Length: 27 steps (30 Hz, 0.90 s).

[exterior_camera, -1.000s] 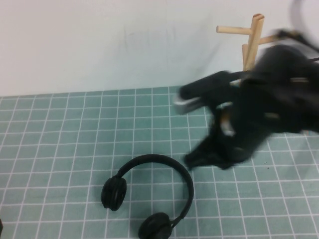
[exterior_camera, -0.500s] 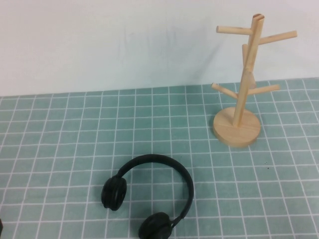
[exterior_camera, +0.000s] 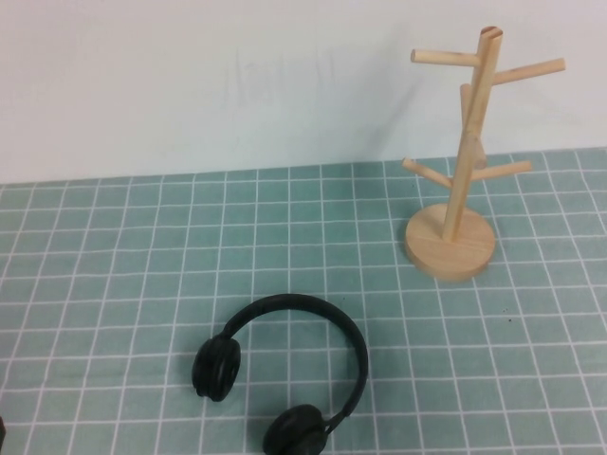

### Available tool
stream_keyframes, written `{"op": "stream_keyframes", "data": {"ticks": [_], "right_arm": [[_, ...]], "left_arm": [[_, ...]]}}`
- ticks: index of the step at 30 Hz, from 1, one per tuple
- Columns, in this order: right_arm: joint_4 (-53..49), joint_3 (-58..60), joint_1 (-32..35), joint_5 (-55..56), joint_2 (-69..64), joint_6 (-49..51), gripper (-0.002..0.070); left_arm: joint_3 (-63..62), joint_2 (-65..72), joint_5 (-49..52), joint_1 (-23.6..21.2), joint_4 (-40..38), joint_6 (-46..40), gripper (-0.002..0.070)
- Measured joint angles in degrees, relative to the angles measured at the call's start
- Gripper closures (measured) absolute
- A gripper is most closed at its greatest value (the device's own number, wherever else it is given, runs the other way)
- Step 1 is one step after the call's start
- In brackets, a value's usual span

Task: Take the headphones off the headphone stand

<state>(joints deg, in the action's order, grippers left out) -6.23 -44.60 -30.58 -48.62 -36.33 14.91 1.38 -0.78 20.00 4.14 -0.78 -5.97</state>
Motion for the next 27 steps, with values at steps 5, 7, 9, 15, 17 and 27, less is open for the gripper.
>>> {"op": "stream_keyframes", "data": {"ticks": [5,7,9,15,17,27], "right_arm": [[2.86,16.13,15.1,12.08,7.71,-2.3,0.0682],[3.63,21.42,20.81,14.21,11.23,-2.42,0.0682],[4.45,26.5,25.52,17.46,15.5,-2.42,0.0682],[4.66,37.88,31.65,33.2,27.56,-3.86,0.0682],[3.77,41.02,31.88,37.68,30.7,-4.29,0.0682],[2.29,46.0,31.88,34.63,36.72,-4.57,0.0682]], "left_arm": [[0.0,0.0,0.0,0.0,0.0,0.0,0.0675],[0.0,0.0,0.0,0.0,0.0,0.0,0.0675],[0.0,0.0,0.0,0.0,0.0,0.0,0.0675],[0.0,0.0,0.0,0.0,0.0,0.0,0.0675],[0.0,0.0,0.0,0.0,0.0,0.0,0.0675],[0.0,0.0,0.0,0.0,0.0,0.0,0.0675]]}}
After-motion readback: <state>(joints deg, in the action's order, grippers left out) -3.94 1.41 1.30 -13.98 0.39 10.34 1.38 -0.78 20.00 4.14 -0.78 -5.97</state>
